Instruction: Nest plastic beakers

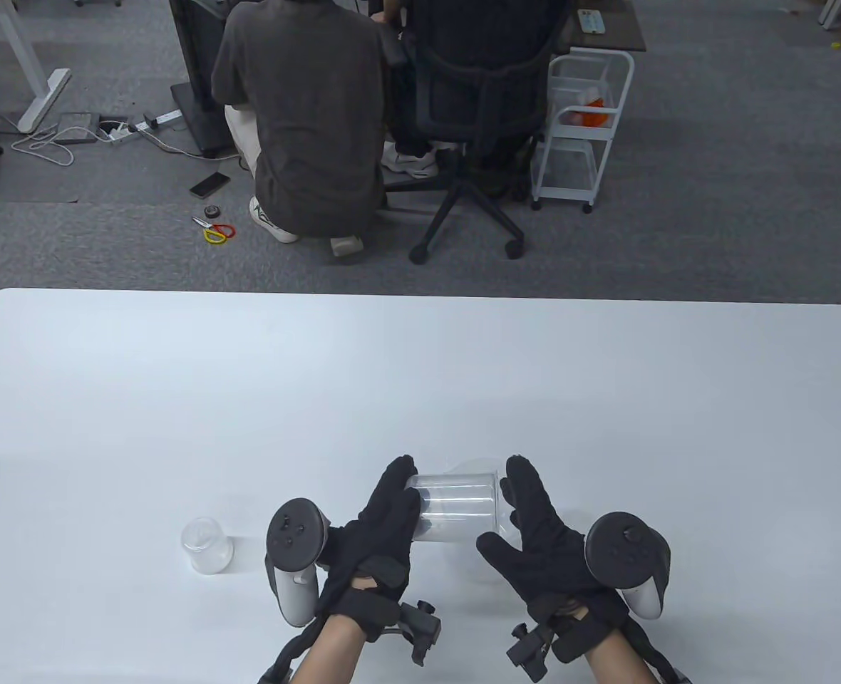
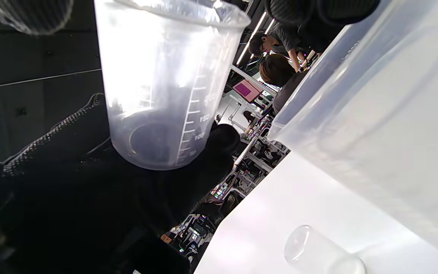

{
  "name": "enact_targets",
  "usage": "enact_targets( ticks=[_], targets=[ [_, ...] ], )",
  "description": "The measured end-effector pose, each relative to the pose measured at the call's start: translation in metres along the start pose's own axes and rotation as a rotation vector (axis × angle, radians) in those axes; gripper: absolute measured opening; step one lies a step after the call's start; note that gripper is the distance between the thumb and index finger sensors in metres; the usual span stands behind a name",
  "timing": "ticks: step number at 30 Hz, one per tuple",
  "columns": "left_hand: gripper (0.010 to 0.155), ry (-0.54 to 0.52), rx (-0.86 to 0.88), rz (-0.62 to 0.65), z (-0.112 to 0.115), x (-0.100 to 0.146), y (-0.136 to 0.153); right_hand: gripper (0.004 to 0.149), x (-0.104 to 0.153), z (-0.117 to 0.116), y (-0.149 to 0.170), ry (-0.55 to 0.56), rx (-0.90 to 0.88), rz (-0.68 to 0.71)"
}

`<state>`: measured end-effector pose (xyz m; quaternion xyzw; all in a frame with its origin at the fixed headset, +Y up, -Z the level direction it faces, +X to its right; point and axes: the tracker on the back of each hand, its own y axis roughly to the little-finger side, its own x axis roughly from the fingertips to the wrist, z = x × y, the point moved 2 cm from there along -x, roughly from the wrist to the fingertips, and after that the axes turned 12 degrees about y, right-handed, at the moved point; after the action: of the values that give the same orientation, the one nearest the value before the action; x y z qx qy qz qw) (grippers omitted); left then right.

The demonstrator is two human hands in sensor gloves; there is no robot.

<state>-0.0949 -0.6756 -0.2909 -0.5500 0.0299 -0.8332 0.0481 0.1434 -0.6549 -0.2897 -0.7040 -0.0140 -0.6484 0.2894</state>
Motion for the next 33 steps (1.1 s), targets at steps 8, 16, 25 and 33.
enact_targets(
  ticks=[8,16,25,33],
  targets=[
    [0.070,0.039,-0.028,0.035,0.005,-0.002,0.013,0.089,-0.004,0.000,-0.001,0.036,0.010,0.008],
    [0.070,-0.016,-0.294,0.097,-0.001,0.004,0.007,0.088,-0.011,0.007,-0.003,0.048,0.135,0.032],
    [0.071,-0.026,-0.589,0.083,0.000,0.008,0.012,0.087,-0.022,0.018,-0.018,0.095,0.457,0.111],
    [0.071,-0.007,-0.703,0.035,-0.002,0.007,0.027,0.086,-0.027,0.010,-0.016,0.024,0.724,0.131]
  ],
)
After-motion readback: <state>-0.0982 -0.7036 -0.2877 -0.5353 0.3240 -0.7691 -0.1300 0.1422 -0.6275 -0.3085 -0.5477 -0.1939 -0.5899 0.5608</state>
